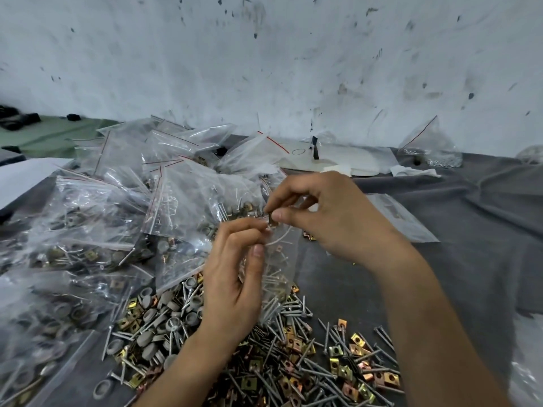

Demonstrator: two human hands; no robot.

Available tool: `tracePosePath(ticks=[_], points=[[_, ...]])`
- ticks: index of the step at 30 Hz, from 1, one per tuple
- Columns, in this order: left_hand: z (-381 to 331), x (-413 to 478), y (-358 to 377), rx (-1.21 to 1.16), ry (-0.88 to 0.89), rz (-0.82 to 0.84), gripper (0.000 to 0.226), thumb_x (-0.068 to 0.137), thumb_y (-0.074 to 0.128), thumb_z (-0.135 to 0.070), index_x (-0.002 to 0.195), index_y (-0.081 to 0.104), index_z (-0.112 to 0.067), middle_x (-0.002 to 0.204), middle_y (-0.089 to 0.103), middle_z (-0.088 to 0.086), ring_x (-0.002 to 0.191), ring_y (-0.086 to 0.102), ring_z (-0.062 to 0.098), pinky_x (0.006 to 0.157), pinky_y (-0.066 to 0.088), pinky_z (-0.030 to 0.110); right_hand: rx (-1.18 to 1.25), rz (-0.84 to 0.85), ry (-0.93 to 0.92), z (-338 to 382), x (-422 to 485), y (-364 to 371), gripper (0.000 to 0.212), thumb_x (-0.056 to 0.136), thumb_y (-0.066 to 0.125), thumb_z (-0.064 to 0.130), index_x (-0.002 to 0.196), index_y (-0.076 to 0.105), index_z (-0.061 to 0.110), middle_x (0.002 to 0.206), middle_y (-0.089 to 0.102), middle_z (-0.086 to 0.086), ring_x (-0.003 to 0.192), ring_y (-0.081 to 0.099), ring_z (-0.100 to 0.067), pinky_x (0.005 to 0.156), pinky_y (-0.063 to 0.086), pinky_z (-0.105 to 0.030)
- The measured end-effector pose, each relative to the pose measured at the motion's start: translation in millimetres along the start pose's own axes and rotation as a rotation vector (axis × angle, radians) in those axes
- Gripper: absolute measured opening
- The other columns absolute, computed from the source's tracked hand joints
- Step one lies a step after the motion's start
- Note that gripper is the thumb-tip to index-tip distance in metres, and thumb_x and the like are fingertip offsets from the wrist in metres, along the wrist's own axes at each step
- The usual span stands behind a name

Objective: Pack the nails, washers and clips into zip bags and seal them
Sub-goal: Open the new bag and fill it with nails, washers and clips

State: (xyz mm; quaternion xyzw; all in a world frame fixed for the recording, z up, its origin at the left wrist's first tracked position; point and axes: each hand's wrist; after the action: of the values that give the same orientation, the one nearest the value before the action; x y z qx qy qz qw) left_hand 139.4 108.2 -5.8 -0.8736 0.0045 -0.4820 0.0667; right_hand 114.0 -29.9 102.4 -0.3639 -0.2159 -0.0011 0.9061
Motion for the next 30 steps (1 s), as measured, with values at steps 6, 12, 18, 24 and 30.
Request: tracePosePath(ticks=[6, 12, 18, 24, 30], points=[[0, -1, 1, 0.012, -0.015, 0.001, 0.013, 0.094, 0.041, -0.018, 0.100, 0.052, -0.020, 0.108, 0.057, 0.002, 0.101, 0.057, 0.012, 0.083, 0.048, 0.026, 0.009, -0.001, 0.035, -3, -1, -5, 0.016, 0.084, 0.068, 0.009, 0.079, 0.069, 0.024, 0.072, 0.066, 0.015, 0.075, 0.059, 0.011, 0.069, 0.044, -0.007], [2, -1, 1, 0.014, -0.019, 0.002, 0.013, 0.094, 0.041, -0.018, 0.100, 0.053, -0.020, 0.108, 0.057, 0.002, 0.102, 0.057, 0.011, 0.083, 0.048, 0.024, -0.008, 0.005, 0.034, -5, -1, -4, 0.018, 0.085, 0.068, 0.011, 0.078, 0.068, 0.027, 0.072, 0.064, 0.019, 0.076, 0.059, 0.011, 0.066, 0.043, -0.006], [3, -2, 0, 0.008, -0.054, -0.046, 0.013, 0.095, 0.041, -0.018, 0.100, 0.052, -0.020, 0.107, 0.058, 0.001, 0.102, 0.058, 0.017, 0.085, 0.048, 0.028, 0.094, -0.150, 0.097, -14, 4, -1, 0.029, 0.088, 0.060, 0.007, 0.077, 0.064, 0.034, 0.077, 0.065, 0.022, 0.076, 0.062, 0.001, 0.068, 0.048, -0.012], [4, -2, -1, 0.005, -0.086, -0.154, 0.014, 0.094, 0.040, -0.017, 0.102, 0.051, -0.020, 0.106, 0.056, 0.000, 0.102, 0.056, 0.010, 0.086, 0.046, 0.021, -0.308, 0.385, 0.620, -62, 5, 29, 0.017, 0.085, 0.059, -0.003, 0.086, 0.065, 0.013, 0.093, 0.067, -0.008, 0.072, 0.061, -0.018, 0.073, 0.054, -0.031], [6, -2, -1, 0.016, -0.070, -0.154, 0.014, 0.095, 0.041, -0.017, 0.102, 0.051, -0.022, 0.106, 0.057, 0.000, 0.102, 0.057, 0.014, 0.086, 0.047, 0.026, -0.367, 0.644, 0.633, -66, 9, 54, 0.025, 0.079, 0.071, 0.002, 0.103, 0.066, -0.001, 0.101, 0.070, -0.017, 0.089, 0.069, -0.028, 0.075, 0.058, -0.035]])
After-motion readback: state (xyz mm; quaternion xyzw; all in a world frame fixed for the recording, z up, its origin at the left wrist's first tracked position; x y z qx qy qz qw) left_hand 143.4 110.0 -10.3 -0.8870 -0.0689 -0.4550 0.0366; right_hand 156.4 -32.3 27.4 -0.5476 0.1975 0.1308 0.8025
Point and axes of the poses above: each hand's wrist, its own x-axis towards the middle knuckle, its own y-axis out of the palm, z = x × y
